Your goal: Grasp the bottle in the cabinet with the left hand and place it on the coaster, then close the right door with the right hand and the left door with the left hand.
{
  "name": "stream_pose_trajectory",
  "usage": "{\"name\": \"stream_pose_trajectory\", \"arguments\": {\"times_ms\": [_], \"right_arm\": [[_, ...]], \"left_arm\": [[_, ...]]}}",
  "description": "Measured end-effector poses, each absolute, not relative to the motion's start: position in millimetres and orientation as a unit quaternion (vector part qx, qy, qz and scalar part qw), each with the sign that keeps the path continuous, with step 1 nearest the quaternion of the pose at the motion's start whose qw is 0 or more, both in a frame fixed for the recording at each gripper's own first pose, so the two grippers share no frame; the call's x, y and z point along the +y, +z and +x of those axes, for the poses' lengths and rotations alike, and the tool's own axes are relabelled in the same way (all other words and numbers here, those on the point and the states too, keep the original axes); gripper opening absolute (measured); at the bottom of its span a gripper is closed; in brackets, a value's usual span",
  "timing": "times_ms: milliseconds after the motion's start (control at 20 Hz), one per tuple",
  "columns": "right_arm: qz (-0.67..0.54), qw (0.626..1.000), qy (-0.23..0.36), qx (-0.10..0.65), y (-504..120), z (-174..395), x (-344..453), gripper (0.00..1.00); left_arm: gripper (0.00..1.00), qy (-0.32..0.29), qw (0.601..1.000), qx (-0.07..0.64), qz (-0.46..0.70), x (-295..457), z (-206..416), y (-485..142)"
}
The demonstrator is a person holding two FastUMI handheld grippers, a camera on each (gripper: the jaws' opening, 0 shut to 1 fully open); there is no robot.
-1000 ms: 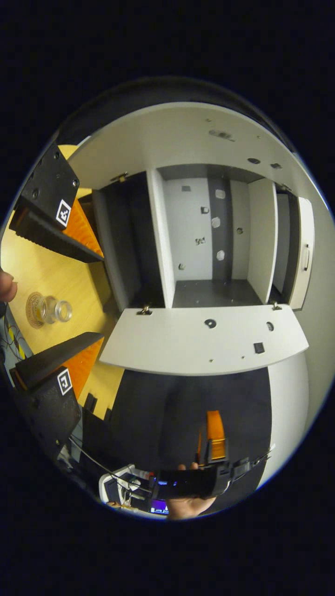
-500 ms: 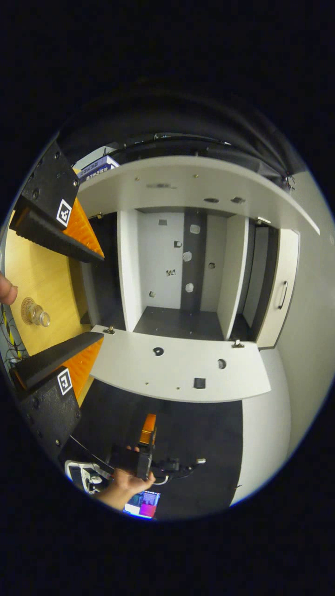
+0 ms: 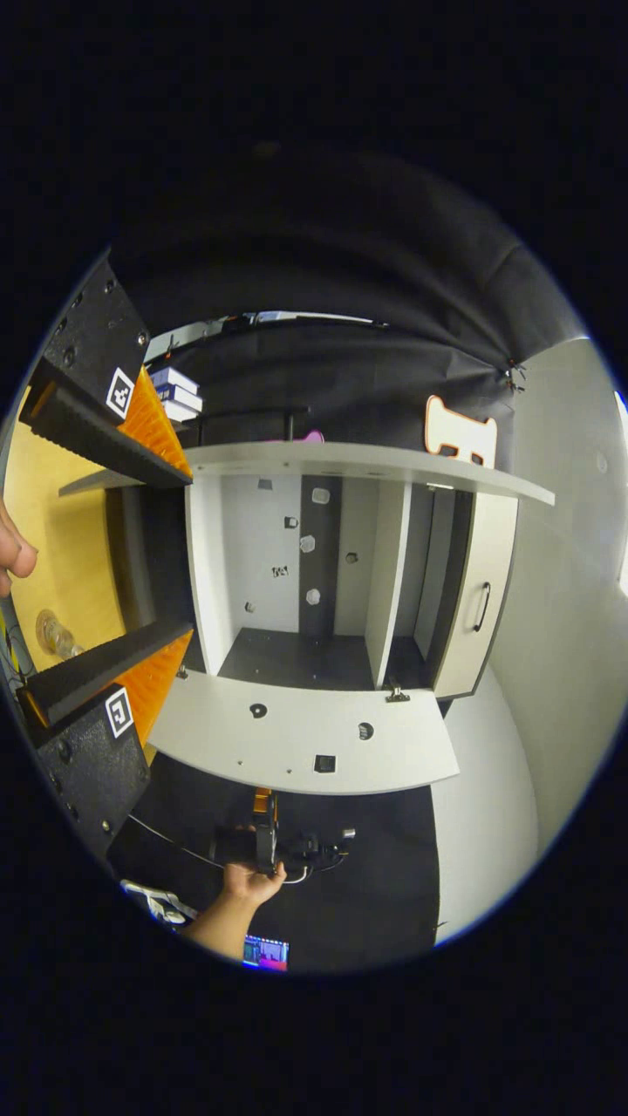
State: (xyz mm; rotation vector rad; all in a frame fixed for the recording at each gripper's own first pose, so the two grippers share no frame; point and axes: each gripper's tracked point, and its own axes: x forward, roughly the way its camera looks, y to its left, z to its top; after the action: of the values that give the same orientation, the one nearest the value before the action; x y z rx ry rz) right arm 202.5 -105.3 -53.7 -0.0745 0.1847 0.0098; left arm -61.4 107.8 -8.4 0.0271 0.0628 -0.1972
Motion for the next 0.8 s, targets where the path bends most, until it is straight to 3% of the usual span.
{"name": "stream_pose_trajectory", "arguments": {"times_ms": [50, 100, 150, 300, 450, 650, 700, 800], "right_arm": [[-0.054, 0.995, 0.014, 0.083, -49, 200, -99, 0.97], [-0.066, 0.995, 0.025, 0.074, -46, 200, -91, 0.91], [-0.060, 0.994, 0.042, 0.076, -48, 199, -76, 0.91], [-0.061, 0.992, 0.080, 0.076, -52, 197, -33, 0.91], [-0.079, 0.993, 0.068, 0.058, -47, 201, -24, 0.91], [-0.061, 0.995, 0.049, 0.064, -51, 200, -26, 0.87], [-0.058, 0.995, 0.048, 0.067, -51, 200, -24, 0.91], [-0.051, 0.995, 0.051, 0.070, -52, 201, -23, 0.91]], "left_arm": [[0.96, -0.093, 0.995, 0.032, 0.022, 113, -65, -9], [0.96, -0.085, 0.996, 0.028, 0.031, 121, -70, -7], [0.92, -0.078, 0.996, 0.026, 0.039, 126, -73, -5], [0.96, -0.058, 0.997, 0.020, 0.043, 139, -76, 1], [0.92, -0.054, 0.998, 0.018, 0.033, 146, -78, 5], [0.96, -0.038, 0.998, 0.022, 0.054, 161, -80, 0], [0.92, -0.030, 0.998, 0.018, 0.057, 167, -81, 0], [0.96, -0.028, 0.998, 0.021, 0.057, 169, -81, -5]]}}
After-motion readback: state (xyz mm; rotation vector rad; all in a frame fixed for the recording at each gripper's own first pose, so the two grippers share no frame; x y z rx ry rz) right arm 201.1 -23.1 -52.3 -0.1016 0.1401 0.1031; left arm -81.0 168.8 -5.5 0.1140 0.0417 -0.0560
